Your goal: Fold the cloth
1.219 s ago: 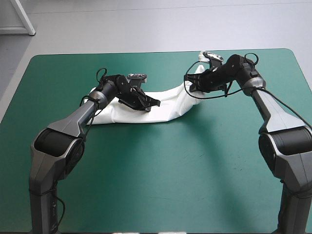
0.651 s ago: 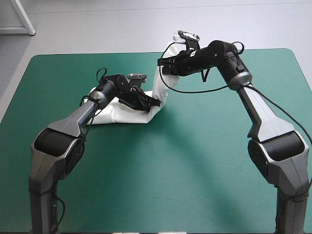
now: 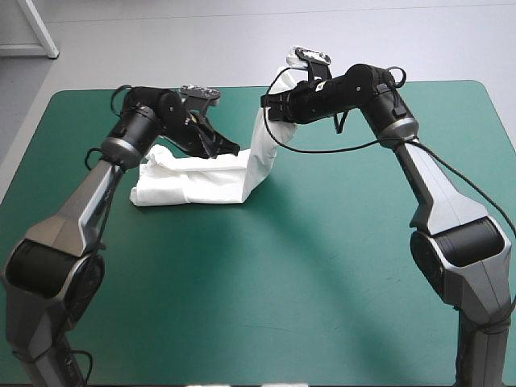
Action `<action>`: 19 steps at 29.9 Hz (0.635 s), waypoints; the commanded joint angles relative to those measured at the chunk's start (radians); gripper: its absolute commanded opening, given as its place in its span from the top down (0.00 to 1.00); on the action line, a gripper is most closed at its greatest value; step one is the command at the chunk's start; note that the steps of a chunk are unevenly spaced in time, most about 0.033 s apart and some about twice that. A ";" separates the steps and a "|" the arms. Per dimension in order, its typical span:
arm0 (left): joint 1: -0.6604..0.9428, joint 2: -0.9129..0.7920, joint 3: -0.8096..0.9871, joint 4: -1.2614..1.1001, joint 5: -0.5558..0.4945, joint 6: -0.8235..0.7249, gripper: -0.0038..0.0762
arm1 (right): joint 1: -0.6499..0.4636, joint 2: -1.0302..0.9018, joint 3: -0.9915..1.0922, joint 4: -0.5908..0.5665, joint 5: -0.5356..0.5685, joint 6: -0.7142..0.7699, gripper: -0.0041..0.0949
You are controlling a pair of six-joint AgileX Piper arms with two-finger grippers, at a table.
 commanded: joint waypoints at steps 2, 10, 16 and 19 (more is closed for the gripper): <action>0.005 -0.181 0.060 0.143 0.110 -0.034 0.96 | -0.001 -0.076 -0.039 0.099 -0.032 -0.040 0.97; 0.030 -0.592 0.614 0.245 0.046 -0.136 0.96 | 0.070 -0.055 -0.043 0.182 -0.070 -0.111 0.97; 0.113 -0.928 0.957 0.235 0.092 -0.185 0.96 | 0.172 0.060 -0.157 0.200 -0.080 -0.133 0.97; 0.133 -1.074 1.059 0.239 0.114 -0.188 0.96 | 0.228 0.158 -0.256 0.224 -0.099 -0.131 0.97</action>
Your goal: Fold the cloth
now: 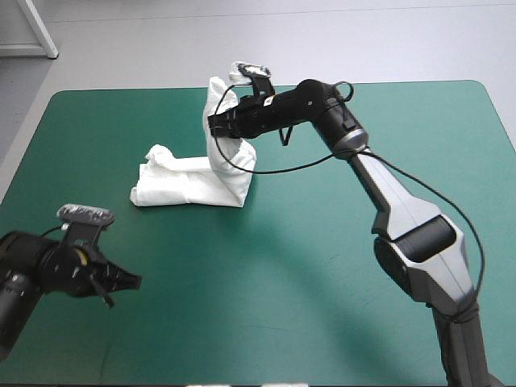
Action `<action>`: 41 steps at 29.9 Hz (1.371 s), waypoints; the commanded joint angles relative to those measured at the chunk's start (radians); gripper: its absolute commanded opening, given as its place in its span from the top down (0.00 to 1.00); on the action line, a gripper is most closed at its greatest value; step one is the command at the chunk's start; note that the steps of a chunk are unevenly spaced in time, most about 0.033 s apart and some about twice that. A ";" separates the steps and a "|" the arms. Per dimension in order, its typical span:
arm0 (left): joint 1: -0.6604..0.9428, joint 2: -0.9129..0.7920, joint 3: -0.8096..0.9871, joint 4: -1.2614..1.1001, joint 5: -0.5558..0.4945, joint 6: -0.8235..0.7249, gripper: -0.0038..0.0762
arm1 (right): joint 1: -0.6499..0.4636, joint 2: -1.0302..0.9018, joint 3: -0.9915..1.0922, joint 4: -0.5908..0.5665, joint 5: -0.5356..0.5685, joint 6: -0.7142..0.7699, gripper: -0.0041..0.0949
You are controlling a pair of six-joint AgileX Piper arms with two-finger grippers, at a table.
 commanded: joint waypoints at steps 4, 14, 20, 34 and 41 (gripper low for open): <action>0.017 -0.291 0.118 -0.016 0.042 -0.043 0.96 | 0.107 0.159 -0.274 0.094 -0.108 -0.013 0.96; 0.017 -0.336 0.160 -0.009 0.042 -0.049 0.96 | 0.108 0.218 -0.465 -0.109 0.021 0.117 0.06; 0.017 -0.332 0.160 -0.009 0.042 -0.037 0.96 | 0.063 0.180 -0.515 -0.300 0.270 0.219 0.16; 0.017 -0.332 0.160 -0.035 0.042 -0.008 0.96 | 0.078 0.181 -0.282 -0.346 0.256 0.307 0.23; 0.017 -0.332 0.160 -0.035 0.042 -0.008 0.96 | 0.094 0.237 -0.258 -0.342 0.207 0.307 0.29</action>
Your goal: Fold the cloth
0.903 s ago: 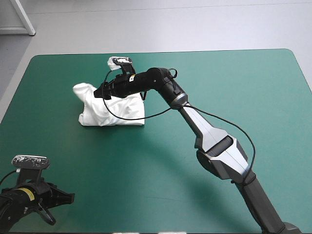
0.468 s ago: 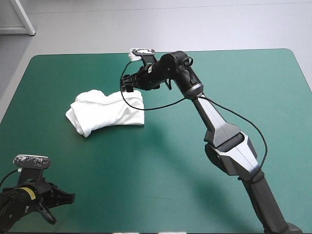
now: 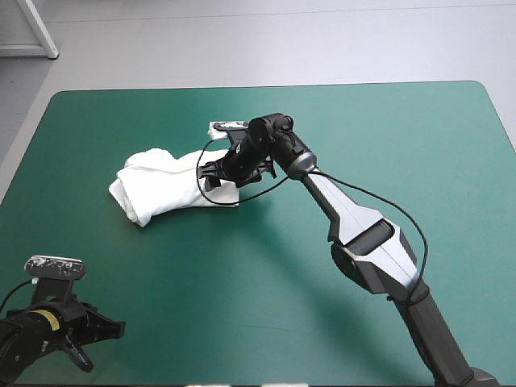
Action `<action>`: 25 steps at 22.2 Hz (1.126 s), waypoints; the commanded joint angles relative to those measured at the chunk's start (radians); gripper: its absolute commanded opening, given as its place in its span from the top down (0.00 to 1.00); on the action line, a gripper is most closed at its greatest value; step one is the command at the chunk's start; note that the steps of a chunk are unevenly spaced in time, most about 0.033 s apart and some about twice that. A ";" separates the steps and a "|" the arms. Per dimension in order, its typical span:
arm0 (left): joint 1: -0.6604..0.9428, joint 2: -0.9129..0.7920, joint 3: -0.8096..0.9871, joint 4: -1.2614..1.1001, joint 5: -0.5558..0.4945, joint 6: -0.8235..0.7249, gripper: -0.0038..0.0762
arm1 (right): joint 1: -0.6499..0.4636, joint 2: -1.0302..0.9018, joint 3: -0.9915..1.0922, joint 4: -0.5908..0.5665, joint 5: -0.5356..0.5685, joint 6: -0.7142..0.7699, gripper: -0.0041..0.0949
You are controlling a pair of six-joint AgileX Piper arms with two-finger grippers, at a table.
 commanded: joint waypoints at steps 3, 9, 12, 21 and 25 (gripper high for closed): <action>0.000 0.009 -0.024 -0.010 0.032 0.000 0.96 | -0.001 -0.041 -0.020 0.036 -0.062 -0.011 0.36; 0.000 0.009 -0.024 -0.010 0.032 0.011 0.96 | -0.001 -0.043 -0.020 -0.108 0.006 -0.079 0.97; 0.000 0.009 -0.024 -0.010 0.032 0.011 0.96 | -0.003 -0.046 -0.020 -0.121 0.006 -0.079 0.98; 0.000 0.009 -0.024 -0.002 0.011 0.016 0.96 | -0.037 -0.227 -0.015 -0.279 0.007 -0.067 0.98; 0.000 0.009 -0.024 -0.002 0.018 0.019 0.96 | -0.128 -0.274 0.132 -0.340 0.010 -0.074 0.98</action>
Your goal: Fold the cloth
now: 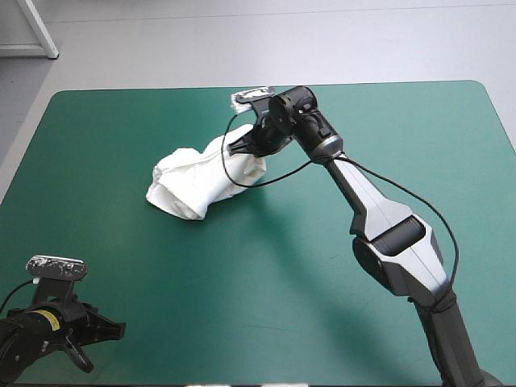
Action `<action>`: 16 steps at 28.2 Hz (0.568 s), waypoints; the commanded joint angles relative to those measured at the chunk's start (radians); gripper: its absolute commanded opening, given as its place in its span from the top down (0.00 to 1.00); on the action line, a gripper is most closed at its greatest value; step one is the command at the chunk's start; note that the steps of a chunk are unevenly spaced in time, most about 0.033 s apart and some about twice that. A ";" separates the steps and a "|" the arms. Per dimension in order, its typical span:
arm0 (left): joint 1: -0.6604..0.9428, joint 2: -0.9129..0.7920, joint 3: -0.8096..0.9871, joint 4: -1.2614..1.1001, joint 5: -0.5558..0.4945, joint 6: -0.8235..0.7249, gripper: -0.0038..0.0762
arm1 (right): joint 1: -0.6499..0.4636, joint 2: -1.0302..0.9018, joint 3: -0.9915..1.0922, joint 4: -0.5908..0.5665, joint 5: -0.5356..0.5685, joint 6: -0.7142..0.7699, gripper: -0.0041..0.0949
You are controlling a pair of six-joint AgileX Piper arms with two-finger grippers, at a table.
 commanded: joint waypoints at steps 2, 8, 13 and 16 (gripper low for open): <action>0.000 0.009 -0.024 0.005 0.029 0.000 0.96 | -0.129 -0.139 0.203 -0.054 -0.025 -0.017 0.98; 0.000 0.009 -0.024 -0.005 0.031 0.000 0.96 | -0.364 -0.314 0.595 -0.121 -0.027 -0.043 0.98; 0.000 0.009 -0.024 -0.007 0.030 0.000 0.96 | -0.615 -0.456 0.798 -0.103 -0.067 -0.084 0.98; 0.000 0.009 -0.024 -0.030 0.030 0.002 0.96 | -0.788 -0.515 0.881 -0.007 -0.085 -0.118 0.98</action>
